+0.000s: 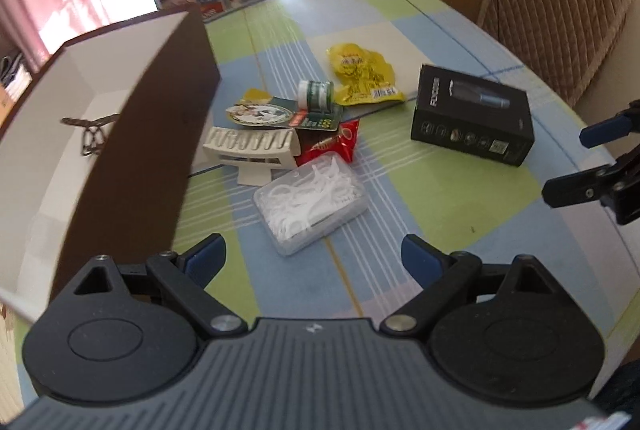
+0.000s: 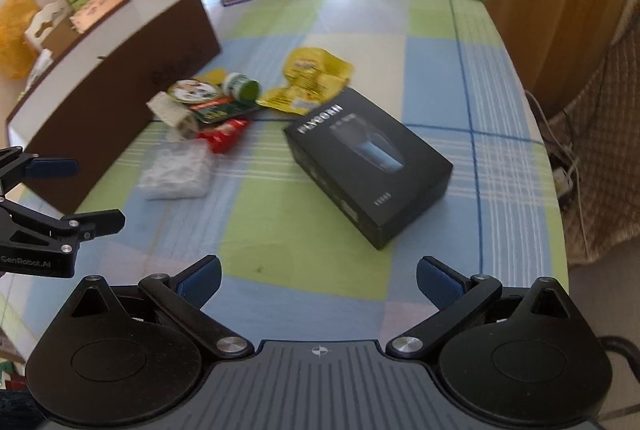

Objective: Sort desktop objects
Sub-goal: 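Withdraw both tools from the shoebox toward the remaining items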

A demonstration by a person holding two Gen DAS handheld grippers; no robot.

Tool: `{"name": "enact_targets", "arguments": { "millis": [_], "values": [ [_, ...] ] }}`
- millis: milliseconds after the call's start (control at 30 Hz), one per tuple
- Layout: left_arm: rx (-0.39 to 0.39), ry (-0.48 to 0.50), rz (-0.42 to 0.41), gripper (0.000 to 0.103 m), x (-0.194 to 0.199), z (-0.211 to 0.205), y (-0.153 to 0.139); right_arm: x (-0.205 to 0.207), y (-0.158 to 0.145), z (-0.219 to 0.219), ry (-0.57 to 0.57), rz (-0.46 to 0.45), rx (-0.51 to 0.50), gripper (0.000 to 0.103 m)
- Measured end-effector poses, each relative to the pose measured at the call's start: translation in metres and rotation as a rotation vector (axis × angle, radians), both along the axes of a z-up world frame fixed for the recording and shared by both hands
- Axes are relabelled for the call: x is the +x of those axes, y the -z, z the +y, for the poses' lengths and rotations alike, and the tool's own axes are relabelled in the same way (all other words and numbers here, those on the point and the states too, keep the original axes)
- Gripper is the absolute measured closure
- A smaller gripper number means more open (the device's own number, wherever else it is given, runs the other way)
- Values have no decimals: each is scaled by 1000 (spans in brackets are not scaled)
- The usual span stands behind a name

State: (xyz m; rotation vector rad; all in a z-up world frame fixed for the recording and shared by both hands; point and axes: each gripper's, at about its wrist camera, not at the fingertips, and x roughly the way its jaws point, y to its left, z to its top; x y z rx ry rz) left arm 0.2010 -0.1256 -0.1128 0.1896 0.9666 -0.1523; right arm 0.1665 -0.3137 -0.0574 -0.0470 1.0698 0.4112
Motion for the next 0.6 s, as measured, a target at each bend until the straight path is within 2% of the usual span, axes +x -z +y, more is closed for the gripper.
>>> {"name": "enact_targets", "arguments": {
  "millis": [367, 600],
  "values": [
    [51, 138, 22, 13, 56, -6, 36, 38, 5, -5, 64, -4, -7, 2],
    [75, 205, 60, 18, 75, -6, 59, 51, 15, -16, 122, 34, -14, 2]
  ]
}}
